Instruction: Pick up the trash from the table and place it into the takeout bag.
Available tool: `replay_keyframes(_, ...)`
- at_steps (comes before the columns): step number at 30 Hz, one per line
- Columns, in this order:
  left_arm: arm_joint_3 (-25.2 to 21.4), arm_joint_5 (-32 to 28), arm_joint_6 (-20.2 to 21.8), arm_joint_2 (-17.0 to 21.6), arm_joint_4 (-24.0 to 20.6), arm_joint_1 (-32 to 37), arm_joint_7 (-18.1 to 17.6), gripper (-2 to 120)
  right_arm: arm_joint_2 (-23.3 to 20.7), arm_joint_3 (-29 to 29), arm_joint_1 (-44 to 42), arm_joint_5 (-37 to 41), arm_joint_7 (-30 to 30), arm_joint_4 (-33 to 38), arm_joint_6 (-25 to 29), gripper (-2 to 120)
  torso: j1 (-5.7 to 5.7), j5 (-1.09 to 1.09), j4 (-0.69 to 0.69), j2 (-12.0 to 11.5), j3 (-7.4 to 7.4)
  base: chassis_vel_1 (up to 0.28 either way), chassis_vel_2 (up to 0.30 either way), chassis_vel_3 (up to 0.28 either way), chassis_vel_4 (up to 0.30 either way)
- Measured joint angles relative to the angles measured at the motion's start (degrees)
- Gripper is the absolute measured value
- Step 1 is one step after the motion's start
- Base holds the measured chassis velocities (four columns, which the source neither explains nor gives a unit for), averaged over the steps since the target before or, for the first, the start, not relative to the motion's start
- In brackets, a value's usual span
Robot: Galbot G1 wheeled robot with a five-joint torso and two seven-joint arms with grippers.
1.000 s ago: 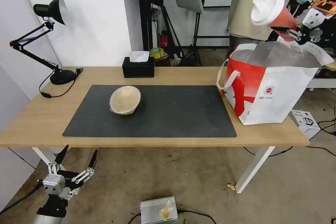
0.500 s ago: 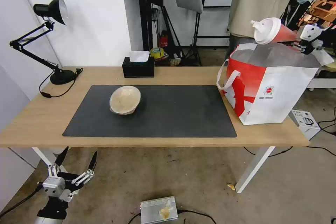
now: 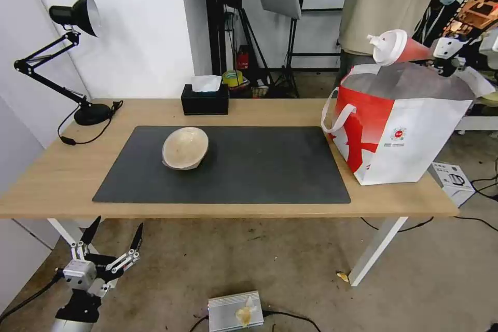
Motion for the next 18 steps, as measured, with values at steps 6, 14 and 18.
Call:
replay_keyframes(6,-0.5,0.0,0.0,-0.2,0.6,0.1,0.0,100,2.1,-0.1,-0.1,-2.7,-0.2,-3.2,2.0,7,0.00,0.00,0.00,0.0,0.00,0.000,0.000,0.000,0.000)
replay_keyframes(14,-0.6,-0.1,0.0,-0.4,1.0,0.0,0.0,100,2.4,0.6,-2.1,-3.4,-0.3,-4.1,2.6,7,0.00,0.00,0.00,0.0,-0.01,0.000,0.000,0.000,0.000)
replay_keyframes(18,-0.3,0.1,0.0,-0.4,1.1,-0.1,0.0,100,2.2,1.2,-3.3,-3.4,-0.1,-4.2,2.6,7,0.00,0.01,-0.01,0.0,-0.01,0.000,0.000,0.000,0.000)
